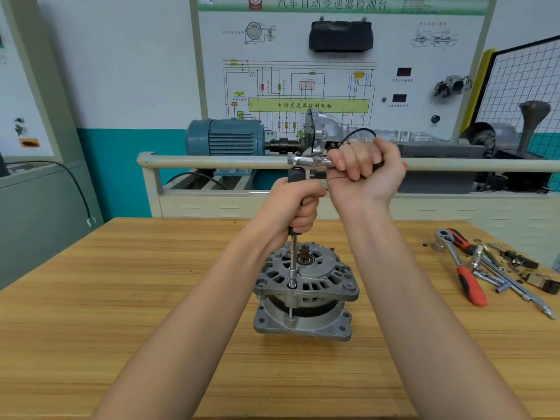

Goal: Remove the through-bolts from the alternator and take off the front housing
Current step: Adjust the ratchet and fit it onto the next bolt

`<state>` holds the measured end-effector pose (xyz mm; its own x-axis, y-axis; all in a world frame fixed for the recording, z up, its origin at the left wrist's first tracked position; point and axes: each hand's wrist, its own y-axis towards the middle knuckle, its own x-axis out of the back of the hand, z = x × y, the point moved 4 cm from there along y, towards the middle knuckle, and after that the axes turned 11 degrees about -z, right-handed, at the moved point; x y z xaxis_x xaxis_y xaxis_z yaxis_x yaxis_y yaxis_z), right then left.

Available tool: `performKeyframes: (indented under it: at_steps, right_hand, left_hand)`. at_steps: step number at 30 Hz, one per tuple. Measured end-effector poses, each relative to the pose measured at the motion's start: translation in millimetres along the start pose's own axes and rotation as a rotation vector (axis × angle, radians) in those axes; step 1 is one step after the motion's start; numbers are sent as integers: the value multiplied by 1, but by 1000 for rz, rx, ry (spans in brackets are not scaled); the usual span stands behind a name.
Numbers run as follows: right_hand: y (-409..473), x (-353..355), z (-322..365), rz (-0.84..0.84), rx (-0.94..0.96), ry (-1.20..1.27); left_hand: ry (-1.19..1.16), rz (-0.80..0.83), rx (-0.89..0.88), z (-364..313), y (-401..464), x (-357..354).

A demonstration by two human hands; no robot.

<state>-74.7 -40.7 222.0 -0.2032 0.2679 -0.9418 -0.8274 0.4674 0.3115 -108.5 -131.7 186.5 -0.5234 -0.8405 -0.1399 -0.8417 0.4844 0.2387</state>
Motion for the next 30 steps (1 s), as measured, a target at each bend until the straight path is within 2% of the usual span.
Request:
performKeyframes:
  at_steps: [3,6,8,10,12,15,17,19,21,30]
  right_hand:
    - [-33,-16,-10,230,385,-312]
    - [-67,-27,-27,384,886,-689]
    - [-71,-28,-32,419,957,-772]
    - [-60,-27,-25,411,799,-650]
    - [-41,-25,-16,380,508,-465]
    - [-6,-11,-6,158,80,-152]
    - [9,1,-2,-4,-65,37]
    - [17,7,-1,-104,-94,119]
    - [19,6,0,-129,-89,139]
    - [7,-28,9,-34,-38,43]
  left_hand:
    - [-24,-253,-33,0,1,3]
    - [127,-446,-107,-1,-3,5]
    - [179,-499,-187,-2,-4,6]
    - [97,-500,-168,-1,-4,7]
    - [5,-411,-108,0,-2,8]
    - [-18,-192,-78,0,1,11]
    - [2,-28,-38,1,3,10]
    - [29,77,-9,4,4,6]
    - [28,98,-10,5,5,0]
    - [-39,61,-124,-20,6,-4]
